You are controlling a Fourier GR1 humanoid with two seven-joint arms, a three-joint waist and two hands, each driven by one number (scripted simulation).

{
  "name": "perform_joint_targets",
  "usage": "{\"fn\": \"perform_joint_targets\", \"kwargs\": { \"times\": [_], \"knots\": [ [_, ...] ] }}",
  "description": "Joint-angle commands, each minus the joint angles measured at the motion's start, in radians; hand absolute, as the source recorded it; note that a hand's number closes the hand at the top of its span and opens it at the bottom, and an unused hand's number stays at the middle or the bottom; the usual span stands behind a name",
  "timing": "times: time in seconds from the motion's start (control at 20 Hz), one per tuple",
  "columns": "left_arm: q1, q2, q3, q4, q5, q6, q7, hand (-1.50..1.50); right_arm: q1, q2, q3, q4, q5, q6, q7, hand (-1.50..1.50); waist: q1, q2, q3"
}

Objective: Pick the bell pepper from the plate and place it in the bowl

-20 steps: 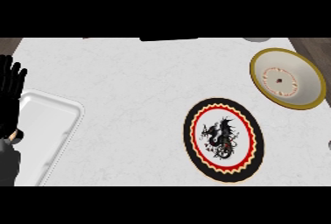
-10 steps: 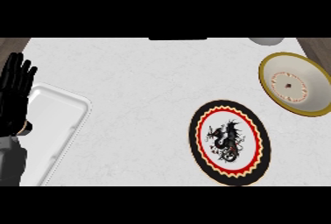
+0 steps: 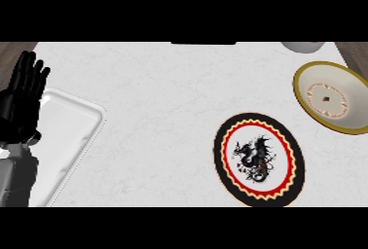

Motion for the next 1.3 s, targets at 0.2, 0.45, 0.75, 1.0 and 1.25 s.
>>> {"fn": "perform_joint_targets", "kwargs": {
  "times": [0.2, 0.45, 0.75, 1.0, 1.25],
  "knots": [
    [0.000, 0.004, -0.007, 0.016, 0.005, -0.030, -0.012, 0.00, -0.238, -0.019, 0.128, 0.008, -0.016, 0.198, 0.088, 1.50, 0.022, 0.003, -0.003],
    [-0.032, 0.016, 0.009, 0.031, 0.024, -0.036, 0.010, 0.00, -0.360, 0.091, 0.253, -0.063, 0.018, 0.182, 0.204, 1.50, 0.017, 0.002, -0.003],
    [0.023, 0.016, 0.020, 0.017, 0.013, -0.041, -0.035, 0.00, -0.462, 0.229, 0.358, -0.092, 0.057, 0.145, 0.323, 1.50, 0.011, 0.000, -0.003],
    [0.008, -0.004, 0.020, 0.050, 0.001, -0.019, -0.050, 0.00, -0.464, 0.276, 0.399, -0.036, 0.093, 0.125, 0.286, 1.50, -0.005, -0.001, -0.003],
    [-0.005, 0.010, 0.023, 0.064, 0.007, -0.039, -0.053, 0.00, -0.548, 0.426, 0.462, -0.019, 0.165, -0.027, 0.415, 1.50, 0.003, 0.002, -0.003]
  ]
}}
